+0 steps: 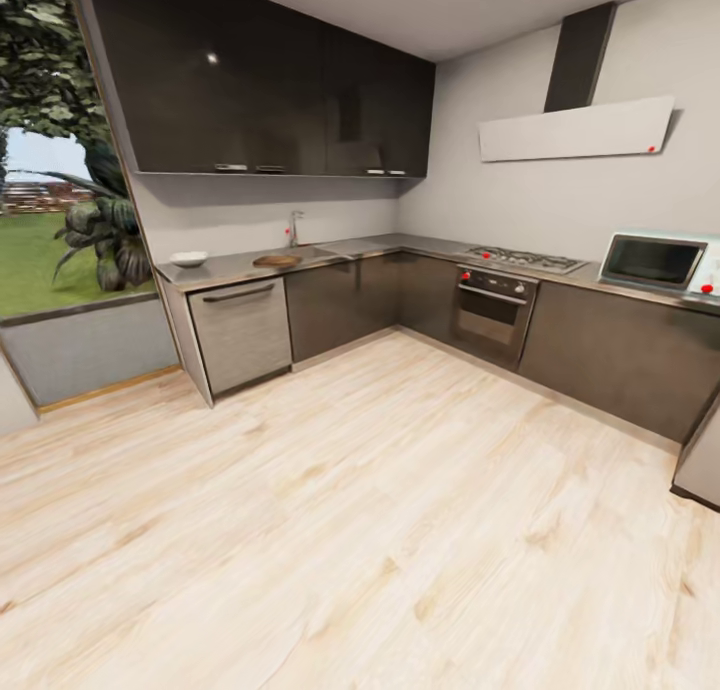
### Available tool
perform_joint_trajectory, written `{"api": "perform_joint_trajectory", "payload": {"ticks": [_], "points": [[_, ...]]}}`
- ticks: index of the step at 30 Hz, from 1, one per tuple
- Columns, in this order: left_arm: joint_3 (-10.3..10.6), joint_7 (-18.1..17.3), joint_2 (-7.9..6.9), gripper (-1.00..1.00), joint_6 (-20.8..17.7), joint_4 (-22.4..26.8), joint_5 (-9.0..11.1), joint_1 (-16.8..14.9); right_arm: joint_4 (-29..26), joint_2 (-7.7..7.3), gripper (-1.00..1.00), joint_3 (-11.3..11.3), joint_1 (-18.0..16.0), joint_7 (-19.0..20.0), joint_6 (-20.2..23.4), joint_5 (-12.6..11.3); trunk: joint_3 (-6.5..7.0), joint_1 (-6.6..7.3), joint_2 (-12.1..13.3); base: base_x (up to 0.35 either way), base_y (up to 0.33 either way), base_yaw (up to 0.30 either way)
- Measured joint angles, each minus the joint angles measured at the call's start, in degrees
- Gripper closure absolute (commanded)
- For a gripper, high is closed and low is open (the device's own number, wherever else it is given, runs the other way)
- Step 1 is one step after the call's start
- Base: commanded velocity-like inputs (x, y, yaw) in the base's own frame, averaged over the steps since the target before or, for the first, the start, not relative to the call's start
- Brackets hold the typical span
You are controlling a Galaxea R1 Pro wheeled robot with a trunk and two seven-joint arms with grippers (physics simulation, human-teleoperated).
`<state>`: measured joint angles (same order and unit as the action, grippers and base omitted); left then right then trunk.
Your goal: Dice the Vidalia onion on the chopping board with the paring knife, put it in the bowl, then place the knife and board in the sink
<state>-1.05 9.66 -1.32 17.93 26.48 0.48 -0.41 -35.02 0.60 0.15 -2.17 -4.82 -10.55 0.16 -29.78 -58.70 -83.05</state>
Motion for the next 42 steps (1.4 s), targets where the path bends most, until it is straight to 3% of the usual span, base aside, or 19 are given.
{"api": "perform_joint_trajectory", "payload": {"ticks": [24, 42], "points": [[0.04, 0.01, 0.0, -1.0, 0.0, 0.0, 0.0, 0.0, 0.0, 0.0, -1.0, 0.0, -0.01, 0.0, 0.0, 0.0, 0.0, 0.0, 0.0, 0.332, -0.131, 0.003], [0.01, 0.01, 0.0, -1.0, 0.0, 0.01, 0.0, 0.01, 0.01, 0.0, -1.0, 0.0, -0.03, 0.01, -0.01, 0.0, 0.0, 0.0, 0.0, 0.332, -0.131, 0.15]]}}
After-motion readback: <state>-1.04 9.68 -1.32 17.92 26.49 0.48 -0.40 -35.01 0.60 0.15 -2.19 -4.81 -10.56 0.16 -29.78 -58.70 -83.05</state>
